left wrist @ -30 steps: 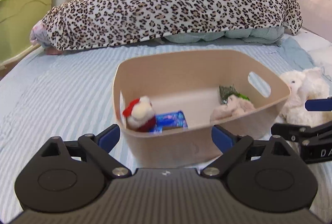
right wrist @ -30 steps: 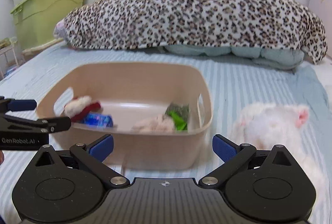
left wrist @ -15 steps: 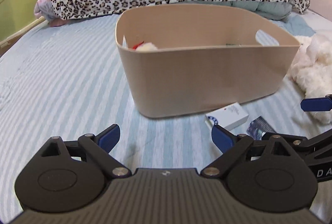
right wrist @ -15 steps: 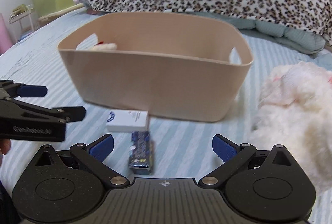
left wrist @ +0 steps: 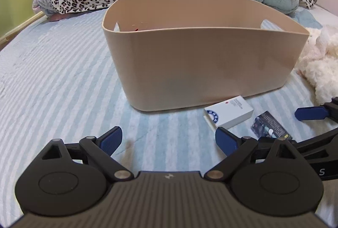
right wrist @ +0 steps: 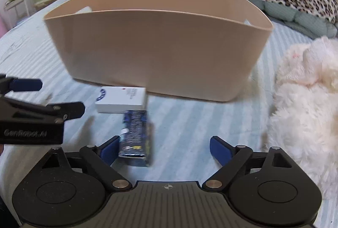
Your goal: Organize objects
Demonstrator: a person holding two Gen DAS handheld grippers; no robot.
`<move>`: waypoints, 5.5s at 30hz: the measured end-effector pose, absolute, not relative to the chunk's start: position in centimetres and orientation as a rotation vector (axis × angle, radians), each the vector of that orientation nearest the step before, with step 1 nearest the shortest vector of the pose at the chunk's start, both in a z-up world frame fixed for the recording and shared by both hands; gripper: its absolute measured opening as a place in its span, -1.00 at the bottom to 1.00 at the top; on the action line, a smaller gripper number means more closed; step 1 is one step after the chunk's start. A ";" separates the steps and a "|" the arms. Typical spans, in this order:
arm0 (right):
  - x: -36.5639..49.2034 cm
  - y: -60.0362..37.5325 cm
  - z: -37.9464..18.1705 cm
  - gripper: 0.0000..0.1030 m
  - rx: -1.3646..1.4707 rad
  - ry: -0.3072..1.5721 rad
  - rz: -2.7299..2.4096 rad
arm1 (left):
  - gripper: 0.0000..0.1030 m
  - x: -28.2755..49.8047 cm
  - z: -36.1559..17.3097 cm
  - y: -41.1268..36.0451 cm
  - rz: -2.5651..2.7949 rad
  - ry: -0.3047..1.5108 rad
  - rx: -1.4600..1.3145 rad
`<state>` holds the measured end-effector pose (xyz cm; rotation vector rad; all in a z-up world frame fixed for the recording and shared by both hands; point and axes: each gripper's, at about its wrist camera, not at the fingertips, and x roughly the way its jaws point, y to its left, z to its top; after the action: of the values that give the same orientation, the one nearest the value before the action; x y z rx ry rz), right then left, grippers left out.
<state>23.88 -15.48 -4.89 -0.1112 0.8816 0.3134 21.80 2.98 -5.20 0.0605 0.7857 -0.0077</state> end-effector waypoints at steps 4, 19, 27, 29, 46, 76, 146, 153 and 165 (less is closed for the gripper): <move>24.1 -16.1 -4.9 0.71 -0.119 0.854 0.316 | 0.85 22.1 -5.3 2.7 -0.015 0.781 0.056; 25.6 -18.9 -5.2 0.46 -0.162 0.808 0.221 | 0.85 25.4 -5.9 -1.3 -0.065 0.816 0.003; 25.9 -18.6 -5.2 0.45 -0.171 0.793 0.244 | 0.85 27.7 -7.7 -2.1 0.037 0.900 -0.029; 25.9 -18.7 -5.2 0.39 -0.169 0.789 0.260 | 0.82 27.4 -7.7 -1.8 0.034 0.889 -0.035; 23.7 -17.7 -2.9 -0.60 -0.184 0.739 0.342 | 0.19 23.2 -4.0 1.3 -0.007 0.828 -0.047; 31.8 -14.9 7.4 -0.60 -0.040 0.561 0.248 | 0.20 33.2 3.2 1.8 0.073 0.766 0.085; 0.4 -17.4 10.7 0.87 -0.020 0.616 0.197 | 0.79 -0.9 8.3 2.6 -0.008 0.656 0.031; -1.1 -17.1 10.6 0.87 -0.027 0.620 0.208 | 0.80 -2.8 8.7 2.6 -0.010 0.638 0.004; -3.2 -16.7 11.1 0.87 -0.031 0.629 0.235 | 0.86 -4.0 9.8 2.4 -0.023 0.598 -0.002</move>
<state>-3.22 -16.74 11.12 -0.0315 0.6287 0.2346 -3.98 2.37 9.79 -0.0024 0.5980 -0.0233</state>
